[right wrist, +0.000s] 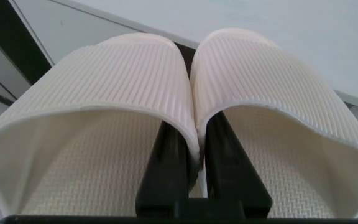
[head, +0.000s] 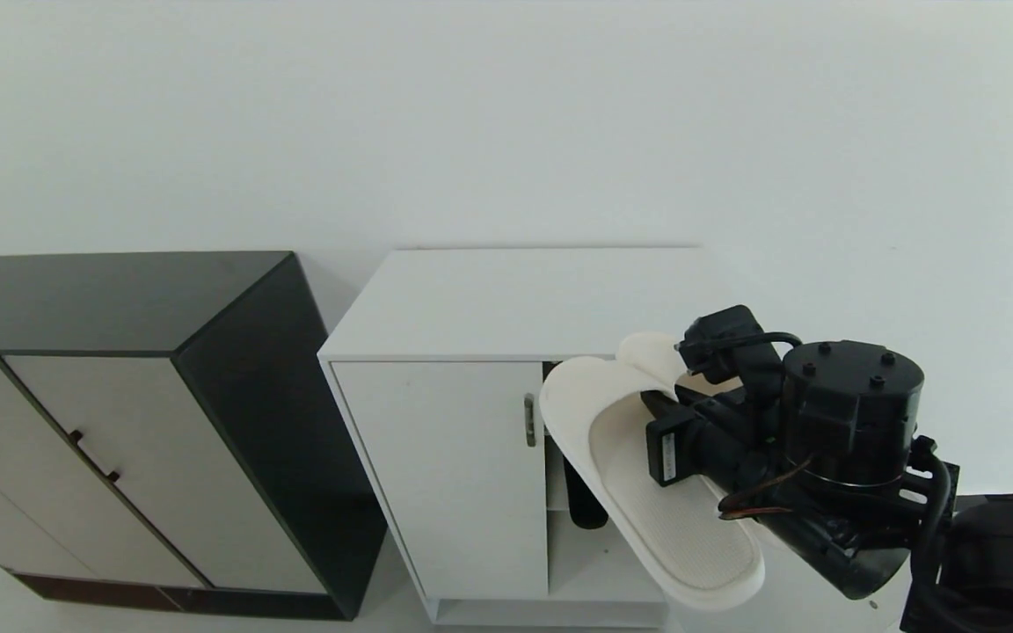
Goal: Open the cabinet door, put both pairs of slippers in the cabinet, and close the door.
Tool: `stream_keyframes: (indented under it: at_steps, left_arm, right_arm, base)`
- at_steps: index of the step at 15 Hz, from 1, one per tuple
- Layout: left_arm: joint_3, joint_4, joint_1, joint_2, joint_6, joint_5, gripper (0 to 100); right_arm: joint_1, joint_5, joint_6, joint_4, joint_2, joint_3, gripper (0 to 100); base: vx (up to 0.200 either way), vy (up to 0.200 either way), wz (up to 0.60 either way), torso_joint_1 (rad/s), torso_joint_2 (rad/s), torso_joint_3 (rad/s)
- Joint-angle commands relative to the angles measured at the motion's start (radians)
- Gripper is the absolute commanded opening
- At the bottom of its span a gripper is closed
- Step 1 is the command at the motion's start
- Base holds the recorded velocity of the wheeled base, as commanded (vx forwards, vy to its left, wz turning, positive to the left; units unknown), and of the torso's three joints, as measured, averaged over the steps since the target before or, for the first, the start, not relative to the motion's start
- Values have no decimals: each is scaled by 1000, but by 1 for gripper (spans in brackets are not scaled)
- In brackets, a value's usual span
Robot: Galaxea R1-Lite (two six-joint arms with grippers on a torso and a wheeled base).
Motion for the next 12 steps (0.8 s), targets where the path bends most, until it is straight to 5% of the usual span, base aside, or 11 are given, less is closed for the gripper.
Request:
stream_keyframes:
  at_steps: [1,12]
  left_arm:
    - [0,0,0,0,-1,-1,0]
    - [0,0,0,0,-1,1,0]
  right_arm:
    - [2,1,-1,1,-4,6,0]
    - [0,1,-1,1,-11,15,0]
  base:
    - [0,0,0,0,0,0]
    - [0,0,0,-183,440,258]
